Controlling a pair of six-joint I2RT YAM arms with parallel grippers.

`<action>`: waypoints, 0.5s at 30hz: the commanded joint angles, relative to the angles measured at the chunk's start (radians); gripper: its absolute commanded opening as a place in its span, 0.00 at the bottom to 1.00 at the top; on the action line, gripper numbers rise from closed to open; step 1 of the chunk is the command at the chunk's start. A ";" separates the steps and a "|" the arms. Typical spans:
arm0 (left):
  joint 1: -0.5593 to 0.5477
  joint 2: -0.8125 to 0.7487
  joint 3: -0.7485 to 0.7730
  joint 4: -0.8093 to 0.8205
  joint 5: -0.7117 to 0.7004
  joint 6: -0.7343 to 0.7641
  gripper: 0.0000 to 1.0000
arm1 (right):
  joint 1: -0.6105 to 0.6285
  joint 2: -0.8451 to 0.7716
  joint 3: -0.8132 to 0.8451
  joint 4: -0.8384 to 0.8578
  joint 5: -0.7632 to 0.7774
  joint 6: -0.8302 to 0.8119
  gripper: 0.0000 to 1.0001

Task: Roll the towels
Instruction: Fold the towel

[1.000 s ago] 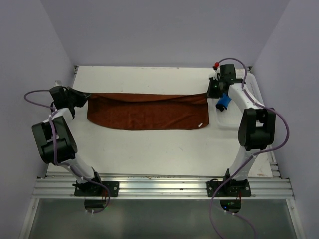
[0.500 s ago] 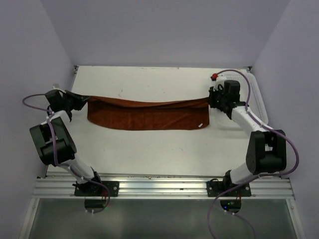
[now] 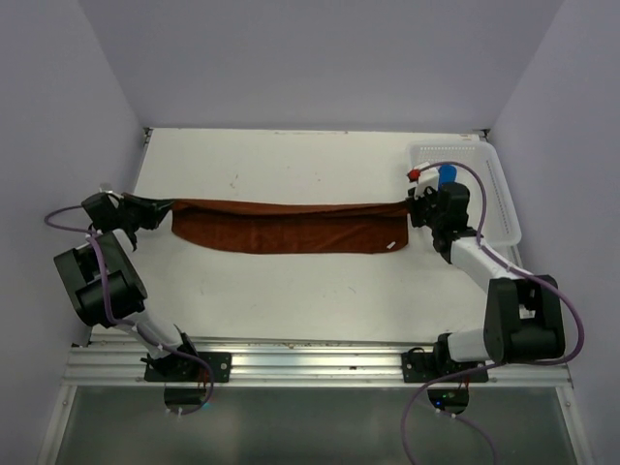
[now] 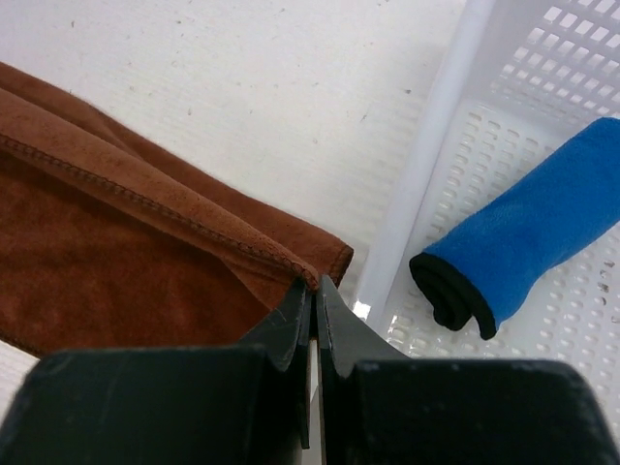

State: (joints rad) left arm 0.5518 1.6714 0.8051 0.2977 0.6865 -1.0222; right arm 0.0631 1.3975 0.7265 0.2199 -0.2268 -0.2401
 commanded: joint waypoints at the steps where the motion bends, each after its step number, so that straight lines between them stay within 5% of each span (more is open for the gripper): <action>1: 0.039 -0.041 -0.003 0.046 0.054 -0.012 0.00 | 0.001 -0.061 -0.061 0.174 0.021 -0.045 0.00; 15: 0.125 -0.059 -0.018 0.014 0.096 0.005 0.00 | 0.001 -0.141 -0.180 0.283 0.086 -0.073 0.00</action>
State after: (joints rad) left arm 0.6285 1.6566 0.7971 0.2798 0.7948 -1.0290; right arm 0.0654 1.3037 0.5747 0.3981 -0.1669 -0.2768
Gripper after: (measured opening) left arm 0.010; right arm 0.015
